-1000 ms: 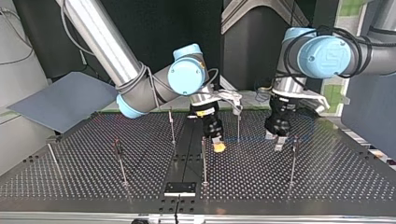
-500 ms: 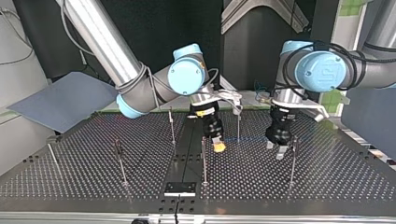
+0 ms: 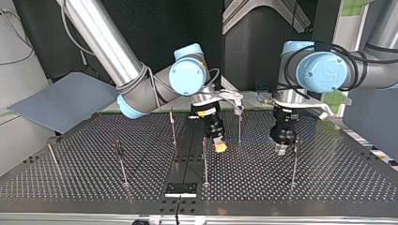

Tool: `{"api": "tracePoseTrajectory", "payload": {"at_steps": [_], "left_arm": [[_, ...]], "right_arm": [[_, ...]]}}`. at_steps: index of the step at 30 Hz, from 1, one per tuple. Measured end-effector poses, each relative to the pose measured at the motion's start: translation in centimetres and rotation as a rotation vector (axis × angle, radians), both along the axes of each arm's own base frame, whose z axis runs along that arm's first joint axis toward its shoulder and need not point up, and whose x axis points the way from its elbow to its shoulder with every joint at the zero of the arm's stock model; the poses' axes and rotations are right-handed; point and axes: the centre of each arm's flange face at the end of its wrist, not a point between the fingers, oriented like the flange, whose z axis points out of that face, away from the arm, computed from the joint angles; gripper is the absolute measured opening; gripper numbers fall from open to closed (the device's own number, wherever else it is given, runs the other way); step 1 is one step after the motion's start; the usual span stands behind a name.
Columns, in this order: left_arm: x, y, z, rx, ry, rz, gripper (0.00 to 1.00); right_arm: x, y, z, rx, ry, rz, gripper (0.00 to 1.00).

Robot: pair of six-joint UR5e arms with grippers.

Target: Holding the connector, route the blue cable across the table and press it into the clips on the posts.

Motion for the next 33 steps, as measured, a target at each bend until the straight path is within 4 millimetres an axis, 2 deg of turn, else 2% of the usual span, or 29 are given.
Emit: {"api": "tracePoseTrajectory", "payload": {"at_steps": [5, 12, 18, 26, 33], "left_arm": [[-0.4, 0.0, -0.9, 0.003, 0.03, 0.013, 0.0], [-1.5, 0.2, -3.4, 0.022, 0.075, 0.056, 0.0], [-2.4, -0.2, -5.5, 0.035, 0.091, 0.063, 0.0], [-3.8, -0.8, -8.9, 0.043, 0.133, 0.082, 0.0], [-4.9, -1.7, -13.1, 0.057, 0.196, 0.077, 0.0]], "right_arm": [[0.1, 0.2, -0.1, 0.005, 0.002, 0.002, 0.0], [0.1, 0.5, -0.5, 0.016, 0.008, 0.004, 0.0], [-0.3, 0.7, -2.2, 0.039, 0.035, 0.001, 0.0], [-1.3, 1.2, -5.7, 0.085, 0.09, -0.003, 0.0], [-1.8, 1.2, -6.9, 0.101, 0.108, -0.006, 0.0]]}}
